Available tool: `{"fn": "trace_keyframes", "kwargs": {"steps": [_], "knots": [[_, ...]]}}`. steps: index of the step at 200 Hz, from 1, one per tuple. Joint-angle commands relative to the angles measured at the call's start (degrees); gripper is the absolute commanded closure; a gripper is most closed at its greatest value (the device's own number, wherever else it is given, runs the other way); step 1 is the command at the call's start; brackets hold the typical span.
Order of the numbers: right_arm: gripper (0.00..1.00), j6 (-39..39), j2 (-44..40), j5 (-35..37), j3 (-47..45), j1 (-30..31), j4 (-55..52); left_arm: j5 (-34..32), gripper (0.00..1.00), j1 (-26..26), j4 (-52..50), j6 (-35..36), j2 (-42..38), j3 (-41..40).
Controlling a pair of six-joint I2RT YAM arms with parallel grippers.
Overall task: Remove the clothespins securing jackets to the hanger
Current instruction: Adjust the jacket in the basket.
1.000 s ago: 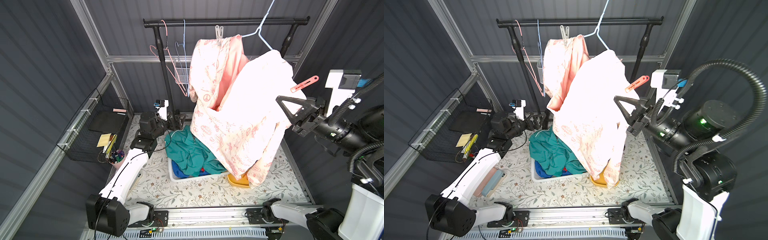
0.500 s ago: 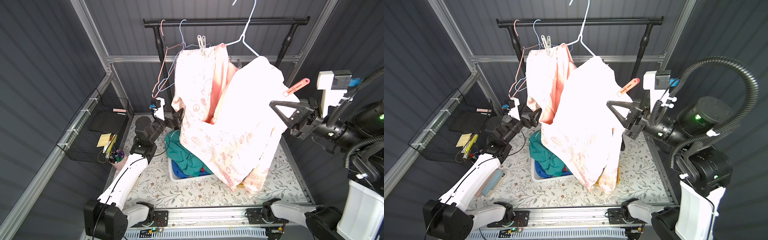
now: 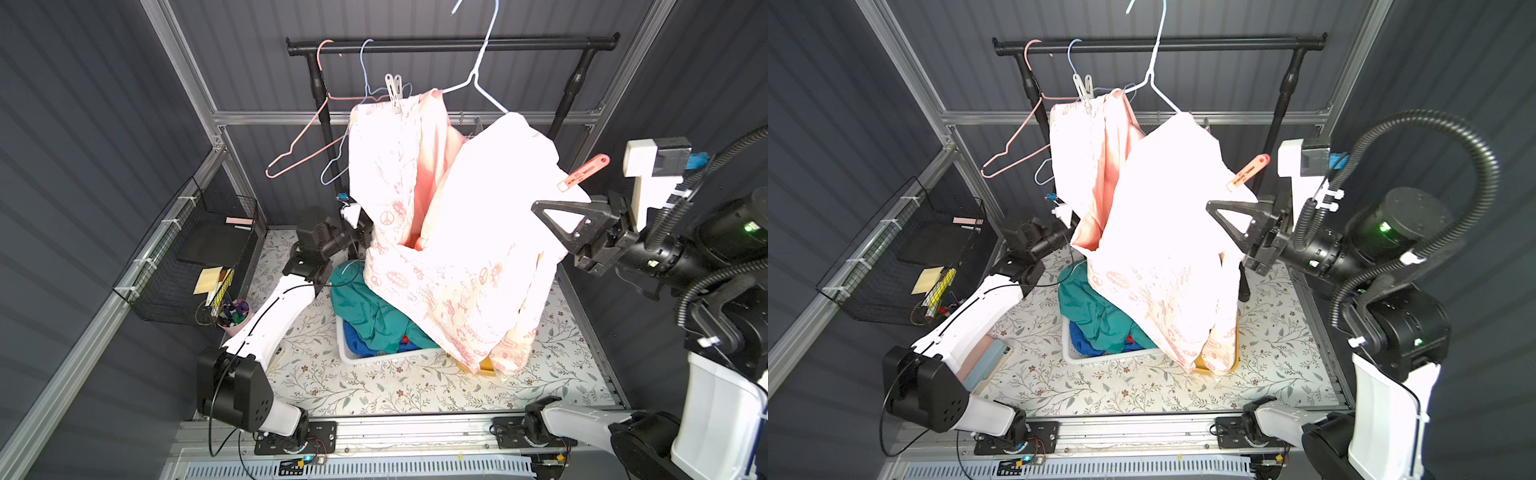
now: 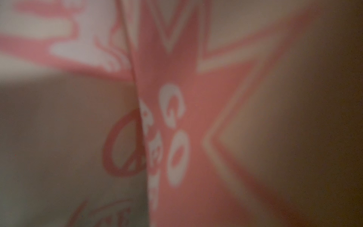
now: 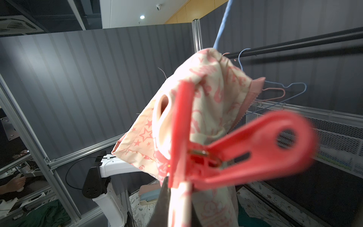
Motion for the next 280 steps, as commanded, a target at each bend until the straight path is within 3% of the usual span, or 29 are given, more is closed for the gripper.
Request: {"fn": "trace_keyframes", "kwargs": {"steps": [1, 36, 72, 84, 115, 140, 177, 231, 280], "knots": [[1.0, 1.3, 2.2, -2.8, 0.9, 0.2, 12.8, 8.7, 1.0, -1.8, -4.3, 0.7, -3.3, -0.2], [1.0, 7.5, 7.4, -7.3, 2.9, 0.2, 21.2, 10.9, 1.0, -1.9, -5.4, 0.6, -12.1, -2.9], [1.0, 14.3, 13.3, -9.7, 4.0, 1.9, 31.9, 8.1, 1.0, -1.9, -8.7, 1.7, -15.3, 0.0], [1.0, 14.6, 15.6, -9.9, 5.2, 3.5, 33.1, 2.7, 1.0, -1.9, -11.1, -1.7, -16.2, 0.9], [1.0, 17.1, 19.9, -10.6, 6.2, 6.5, 37.9, -8.2, 1.0, -1.8, -16.9, -2.1, -17.8, 3.1], [1.0, 19.3, 19.2, -10.4, -0.3, 7.6, 46.0, -20.5, 1.0, -1.8, -21.8, -2.5, -18.8, 6.5], [1.0, 24.5, 21.5, -10.6, -3.6, 8.2, 54.8, -27.6, 1.0, -1.8, -24.7, -1.9, -21.3, 8.7], [1.0, 28.7, 22.4, -10.1, -8.8, 8.2, 63.3, -27.0, 1.0, -1.8, -26.0, 0.3, -21.0, 7.6], [1.0, 28.8, 13.7, -10.6, -27.1, 4.5, 66.9, -22.5, 1.0, -1.9, -25.9, 4.0, -19.0, 2.5]]}}
